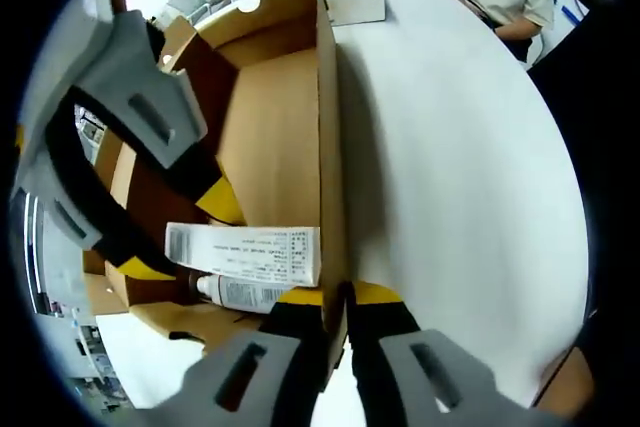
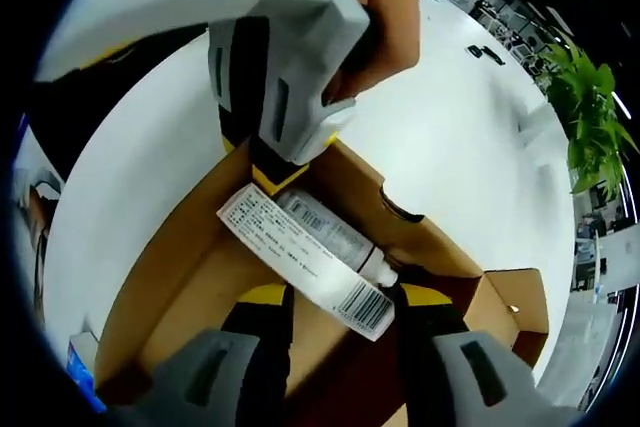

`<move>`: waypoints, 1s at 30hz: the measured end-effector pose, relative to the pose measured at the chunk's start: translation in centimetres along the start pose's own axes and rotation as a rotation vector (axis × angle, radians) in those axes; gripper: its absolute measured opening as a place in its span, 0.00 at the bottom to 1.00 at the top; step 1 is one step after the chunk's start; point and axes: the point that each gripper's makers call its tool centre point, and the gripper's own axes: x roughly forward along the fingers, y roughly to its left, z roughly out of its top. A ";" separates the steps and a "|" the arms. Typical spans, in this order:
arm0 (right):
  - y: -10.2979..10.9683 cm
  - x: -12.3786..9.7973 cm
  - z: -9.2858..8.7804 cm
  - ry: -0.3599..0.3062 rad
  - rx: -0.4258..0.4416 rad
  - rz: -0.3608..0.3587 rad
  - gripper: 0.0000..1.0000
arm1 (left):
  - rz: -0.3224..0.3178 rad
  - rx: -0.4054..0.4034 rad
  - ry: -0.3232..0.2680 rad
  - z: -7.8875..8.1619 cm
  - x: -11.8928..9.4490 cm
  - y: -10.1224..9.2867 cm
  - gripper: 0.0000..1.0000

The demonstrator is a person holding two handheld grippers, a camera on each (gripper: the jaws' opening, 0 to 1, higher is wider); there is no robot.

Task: Operate the shoe box by opening the lid, removing the specified soft item, and placing it in the target area until the item is outside and the box remains undamaged.

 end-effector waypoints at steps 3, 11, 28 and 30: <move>0.6 -0.5 -0.8 0.014 0.028 0.010 0.34 | 0.000 0.000 0.000 0.0 0.0 0.0 0.05; 3.2 -1.7 -2.9 0.020 0.143 0.048 0.26 | 0.000 0.000 0.000 0.1 0.0 -0.1 0.05; 7.8 -4.4 -8.0 0.005 0.506 -0.005 0.20 | -0.002 -0.004 -0.003 -0.1 0.0 0.0 0.05; 8.7 -4.9 -8.8 0.010 0.522 -0.006 0.20 | -0.003 -0.003 -0.006 0.0 0.0 0.0 0.05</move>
